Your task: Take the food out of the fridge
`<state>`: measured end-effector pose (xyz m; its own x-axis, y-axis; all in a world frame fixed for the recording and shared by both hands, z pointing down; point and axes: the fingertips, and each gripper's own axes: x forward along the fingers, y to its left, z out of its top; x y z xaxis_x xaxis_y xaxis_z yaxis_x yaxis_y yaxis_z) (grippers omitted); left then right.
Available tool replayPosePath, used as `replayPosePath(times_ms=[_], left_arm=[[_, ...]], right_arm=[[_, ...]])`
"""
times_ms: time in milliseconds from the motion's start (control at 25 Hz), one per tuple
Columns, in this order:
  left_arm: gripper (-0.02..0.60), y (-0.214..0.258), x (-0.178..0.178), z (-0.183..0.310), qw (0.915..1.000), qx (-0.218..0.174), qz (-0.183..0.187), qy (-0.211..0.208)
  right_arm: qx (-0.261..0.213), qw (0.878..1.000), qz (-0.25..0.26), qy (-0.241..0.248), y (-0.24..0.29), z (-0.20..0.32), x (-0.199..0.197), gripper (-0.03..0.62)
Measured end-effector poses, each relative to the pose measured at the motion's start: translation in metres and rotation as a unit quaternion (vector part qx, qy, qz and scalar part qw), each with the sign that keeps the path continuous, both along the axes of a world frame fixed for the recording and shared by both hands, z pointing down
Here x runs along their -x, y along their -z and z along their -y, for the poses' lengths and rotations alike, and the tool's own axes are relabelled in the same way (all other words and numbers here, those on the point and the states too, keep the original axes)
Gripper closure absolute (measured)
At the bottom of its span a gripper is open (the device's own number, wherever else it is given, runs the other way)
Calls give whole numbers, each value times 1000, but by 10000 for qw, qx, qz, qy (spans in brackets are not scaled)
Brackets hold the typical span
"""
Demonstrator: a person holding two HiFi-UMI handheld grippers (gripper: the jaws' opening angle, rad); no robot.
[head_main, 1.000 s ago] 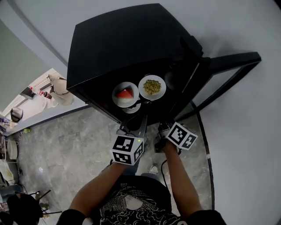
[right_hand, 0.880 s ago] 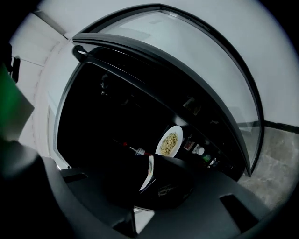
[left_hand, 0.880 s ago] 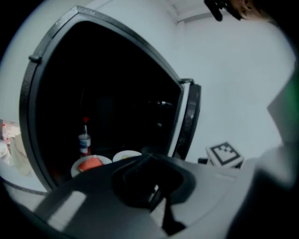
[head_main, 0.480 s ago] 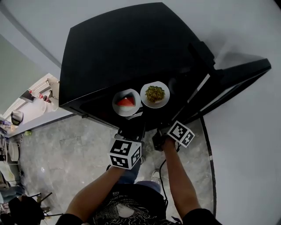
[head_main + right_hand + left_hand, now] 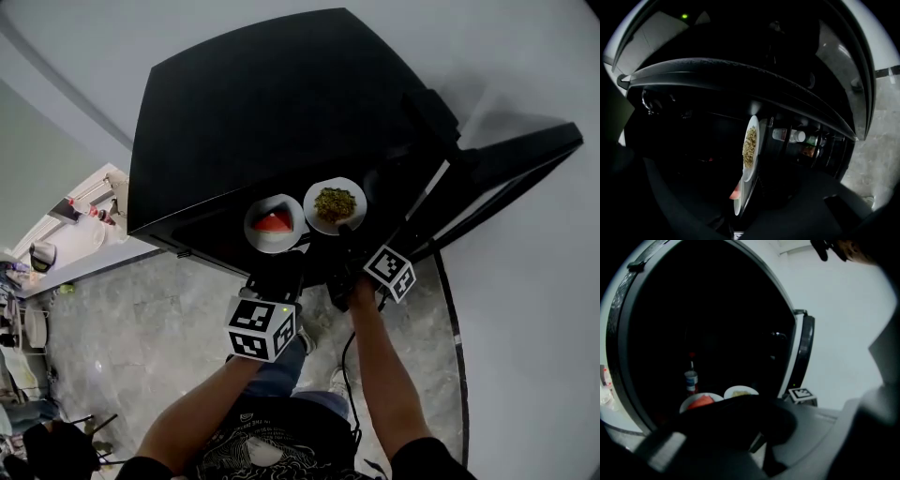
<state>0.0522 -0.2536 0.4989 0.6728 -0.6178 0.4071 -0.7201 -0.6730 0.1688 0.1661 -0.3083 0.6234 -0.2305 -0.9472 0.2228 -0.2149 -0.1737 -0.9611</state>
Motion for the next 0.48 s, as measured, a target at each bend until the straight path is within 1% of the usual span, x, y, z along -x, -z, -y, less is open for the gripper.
replayPosePath(times_ms=[160, 280, 360, 480], left_arm=[[580, 0, 2, -1, 10000, 37, -23, 33], [580, 2, 4, -1, 10000, 48, -56, 49], [580, 1, 6, -2, 9999, 66, -66, 62], [580, -1, 9, -3, 9999, 85, -70, 87]], right_arm=[[225, 9997, 4, -6, -7, -1, 0, 557], [187, 9996, 180, -89, -7, -1, -2, 565], [122, 9991, 361, -158, -7, 0, -2, 577], [-10, 9966, 778, -258, -8, -1, -2, 588]])
